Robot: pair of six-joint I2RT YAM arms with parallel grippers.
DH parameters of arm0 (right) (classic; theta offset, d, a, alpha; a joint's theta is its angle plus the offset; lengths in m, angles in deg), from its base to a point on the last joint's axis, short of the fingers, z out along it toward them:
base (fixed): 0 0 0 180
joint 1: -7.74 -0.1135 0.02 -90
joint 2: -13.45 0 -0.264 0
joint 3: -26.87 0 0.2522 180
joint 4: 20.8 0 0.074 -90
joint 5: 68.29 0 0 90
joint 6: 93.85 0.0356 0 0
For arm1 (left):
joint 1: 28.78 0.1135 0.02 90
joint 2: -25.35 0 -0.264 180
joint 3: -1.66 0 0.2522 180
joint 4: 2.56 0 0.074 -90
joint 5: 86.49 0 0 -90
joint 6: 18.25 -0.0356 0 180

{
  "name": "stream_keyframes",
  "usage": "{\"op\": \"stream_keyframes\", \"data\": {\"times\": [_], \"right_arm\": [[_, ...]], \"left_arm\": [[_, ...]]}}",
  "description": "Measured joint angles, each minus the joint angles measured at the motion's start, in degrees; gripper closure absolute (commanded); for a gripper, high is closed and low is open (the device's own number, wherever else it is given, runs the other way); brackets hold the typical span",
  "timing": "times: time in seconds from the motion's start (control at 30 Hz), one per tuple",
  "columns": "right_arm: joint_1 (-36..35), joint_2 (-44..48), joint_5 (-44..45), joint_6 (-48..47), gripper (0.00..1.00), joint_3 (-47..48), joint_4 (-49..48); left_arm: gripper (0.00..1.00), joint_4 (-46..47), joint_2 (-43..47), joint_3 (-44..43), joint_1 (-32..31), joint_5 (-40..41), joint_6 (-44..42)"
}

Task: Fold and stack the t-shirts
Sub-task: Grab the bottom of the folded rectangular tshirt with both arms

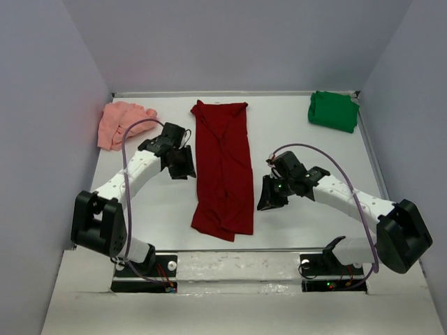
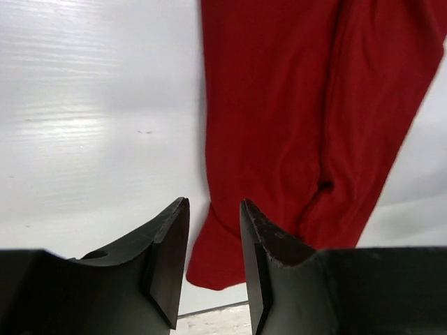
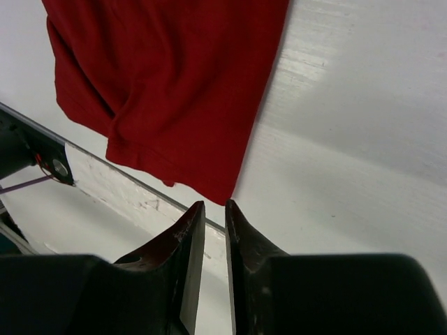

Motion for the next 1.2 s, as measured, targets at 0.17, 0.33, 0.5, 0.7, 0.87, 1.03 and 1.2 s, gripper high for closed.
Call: {"op": "stream_keyframes", "data": {"times": [0.17, 0.33, 0.5, 0.7, 0.87, 1.03, 1.2], "right_arm": [[0.00, -2.86, -2.45, -0.31, 0.71, -0.42, -2.10], [0.00, -2.97, -4.61, -0.28, 0.62, -0.98, -4.02], [0.00, -1.11, -6.49, 0.66, 0.61, -4.61, -6.88], [0.00, 1.88, -6.56, 1.99, 0.60, -7.63, -7.23], [0.00, 3.21, -6.95, 2.67, 0.60, -7.76, -7.48], [0.00, 3.82, -7.37, 3.13, 0.60, -7.74, -7.58], [0.00, 3.82, -7.34, 3.78, 0.60, -7.74, -7.63]], "left_arm": [[0.55, 4.42, 8.85, 8.50, -0.20, -4.46, 2.97], [0.55, 5.97, 10.40, 14.19, -0.42, -7.61, 4.35], [0.55, 7.08, 11.98, 18.99, -0.42, -10.95, 5.40], [0.55, 5.03, 18.10, 21.88, -0.42, -11.80, 7.50], [0.55, 3.10, 23.32, 24.96, -0.46, -10.64, 9.29], [0.55, 0.92, 25.99, 29.33, -1.01, -8.70, 10.84], [0.55, -0.15, 26.16, 29.88, -3.15, -8.22, 13.16]]}}
